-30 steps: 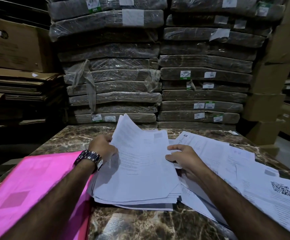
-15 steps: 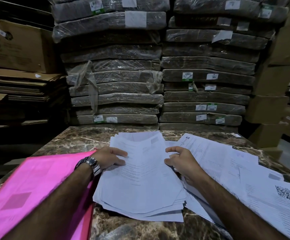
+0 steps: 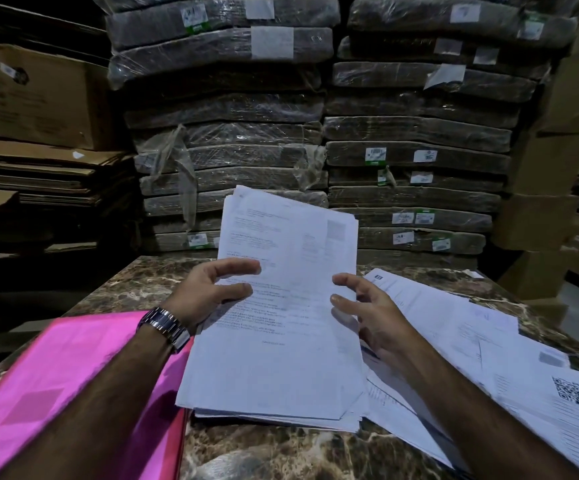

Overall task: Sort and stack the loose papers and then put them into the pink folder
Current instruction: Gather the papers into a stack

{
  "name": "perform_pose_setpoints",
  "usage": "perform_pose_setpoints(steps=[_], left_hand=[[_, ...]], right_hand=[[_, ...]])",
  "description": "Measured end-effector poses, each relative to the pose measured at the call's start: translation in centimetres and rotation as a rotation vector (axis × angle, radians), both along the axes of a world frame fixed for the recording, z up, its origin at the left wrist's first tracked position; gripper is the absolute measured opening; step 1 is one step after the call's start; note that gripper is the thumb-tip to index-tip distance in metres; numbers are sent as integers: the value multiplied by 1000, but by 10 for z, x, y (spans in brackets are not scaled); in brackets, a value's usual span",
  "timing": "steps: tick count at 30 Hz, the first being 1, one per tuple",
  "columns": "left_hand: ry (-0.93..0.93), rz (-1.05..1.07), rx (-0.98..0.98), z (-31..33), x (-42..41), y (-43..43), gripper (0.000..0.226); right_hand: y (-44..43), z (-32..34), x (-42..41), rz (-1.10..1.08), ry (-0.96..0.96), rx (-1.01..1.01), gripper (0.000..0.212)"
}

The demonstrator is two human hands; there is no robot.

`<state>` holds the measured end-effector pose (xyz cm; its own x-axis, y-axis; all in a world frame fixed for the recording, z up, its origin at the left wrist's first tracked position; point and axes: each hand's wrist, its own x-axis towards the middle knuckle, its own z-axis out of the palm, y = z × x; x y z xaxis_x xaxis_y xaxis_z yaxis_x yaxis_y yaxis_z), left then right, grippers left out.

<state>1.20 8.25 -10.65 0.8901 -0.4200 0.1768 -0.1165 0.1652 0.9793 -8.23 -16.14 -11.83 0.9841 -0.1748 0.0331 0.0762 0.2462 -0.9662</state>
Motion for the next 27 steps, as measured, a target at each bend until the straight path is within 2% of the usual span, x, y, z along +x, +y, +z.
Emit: perform_pose_setpoints(steps=[2,5,10,13,19,27], left_hand=[[-45,24,-23,2,-3,-2,33],[-109,50,-40,7,-8,-5,31],[-406,95,33,20,-17,-11,32],[-548,148,9,27,-26,-20,33],[-590,193,-23,30,-36,-28,34],[-589,225,-73,31,-43,-32,33]], right_hand=[[-5,1,0,-6,-45,9,24],[-8,5,-3,15,-88,-30,24],[-7,24,-10,-44,-271,-166,26],[-11,37,-14,-86,-364,-285,29],[-17,45,-23,-149,-447,-401,36],[-15,48,-32,-199,-487,-405,41]])
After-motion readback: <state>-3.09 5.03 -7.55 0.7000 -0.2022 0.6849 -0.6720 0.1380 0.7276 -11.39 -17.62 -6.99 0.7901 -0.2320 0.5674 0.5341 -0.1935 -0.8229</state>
